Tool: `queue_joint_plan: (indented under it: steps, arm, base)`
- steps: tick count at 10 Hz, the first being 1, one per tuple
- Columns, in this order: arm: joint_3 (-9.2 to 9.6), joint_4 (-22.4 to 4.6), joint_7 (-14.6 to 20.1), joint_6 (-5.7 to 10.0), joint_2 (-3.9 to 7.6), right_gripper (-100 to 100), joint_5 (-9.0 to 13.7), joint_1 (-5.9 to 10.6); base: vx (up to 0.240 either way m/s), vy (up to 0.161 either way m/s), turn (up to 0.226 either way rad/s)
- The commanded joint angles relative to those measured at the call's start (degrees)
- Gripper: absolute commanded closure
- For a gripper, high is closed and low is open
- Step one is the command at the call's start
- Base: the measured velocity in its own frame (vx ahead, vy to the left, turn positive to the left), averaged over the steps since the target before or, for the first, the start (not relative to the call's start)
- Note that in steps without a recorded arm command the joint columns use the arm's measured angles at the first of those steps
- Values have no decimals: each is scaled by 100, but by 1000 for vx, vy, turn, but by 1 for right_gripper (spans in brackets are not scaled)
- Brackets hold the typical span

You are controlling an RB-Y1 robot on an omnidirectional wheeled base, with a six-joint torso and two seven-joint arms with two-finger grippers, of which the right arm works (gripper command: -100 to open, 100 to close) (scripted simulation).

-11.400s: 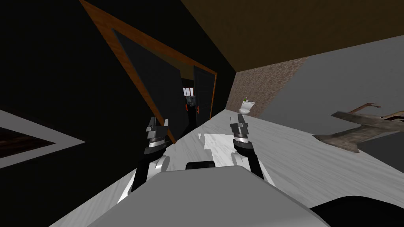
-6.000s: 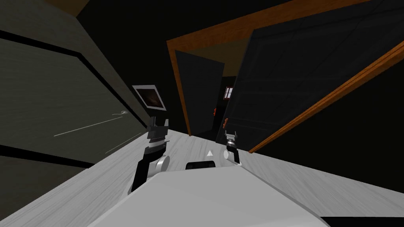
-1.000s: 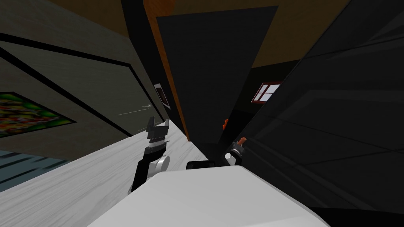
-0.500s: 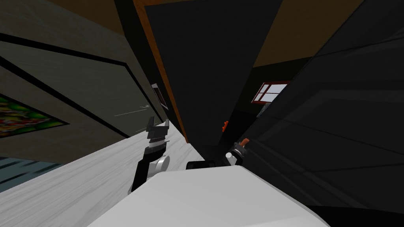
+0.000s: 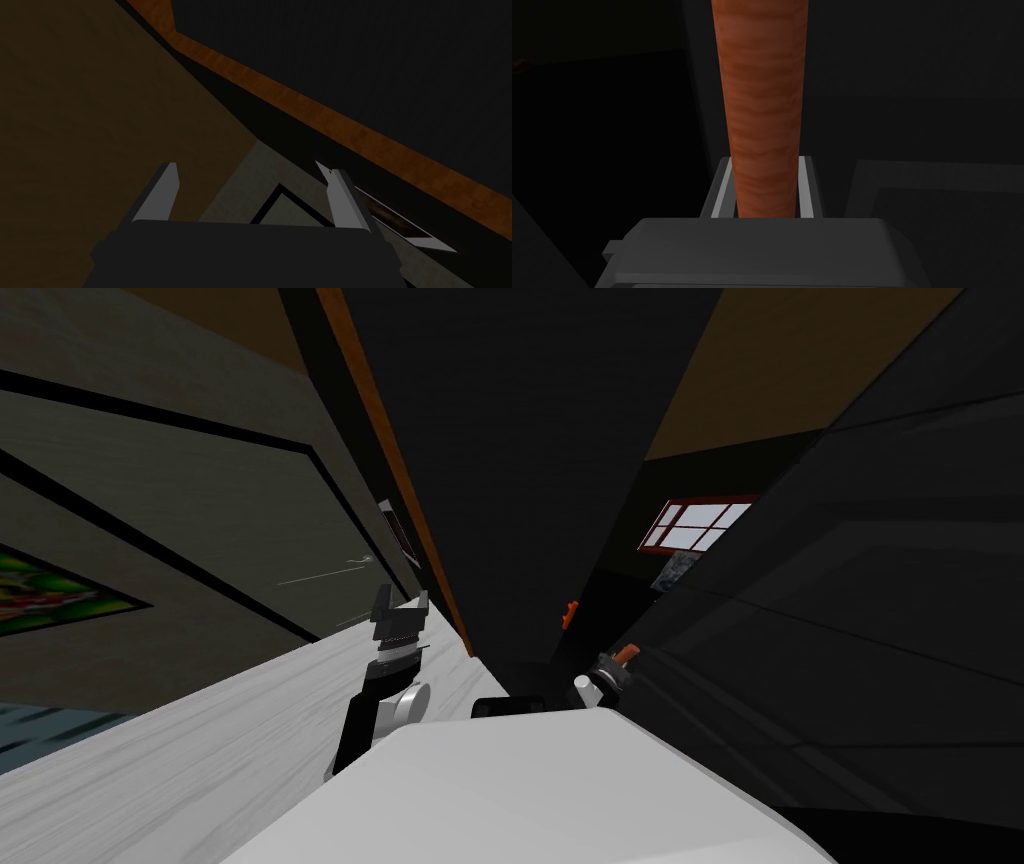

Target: Push the door open

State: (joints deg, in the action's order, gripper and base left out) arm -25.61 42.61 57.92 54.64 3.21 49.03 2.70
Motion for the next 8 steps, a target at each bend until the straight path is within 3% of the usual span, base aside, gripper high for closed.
queue_joint_plan:
  steps: [1,2,3,6,8]
  arm:
    - [-129,205,-77,-2,17,100,67,-133]
    - [-129,205,-77,-2,17,100,67,-133]
    - [-256,181,-119,29,-3,100,156,-116]
    - [-430,148,-178,71,-42,100,279,-93]
    - [-380,129,-189,79,-23,100,288,-77]
  base:
    - [115,-72,-1]
    - [49,-30,3]
    - [91,-52,-8]
    - [187,-83,-16]
    - [39,-76,-36]
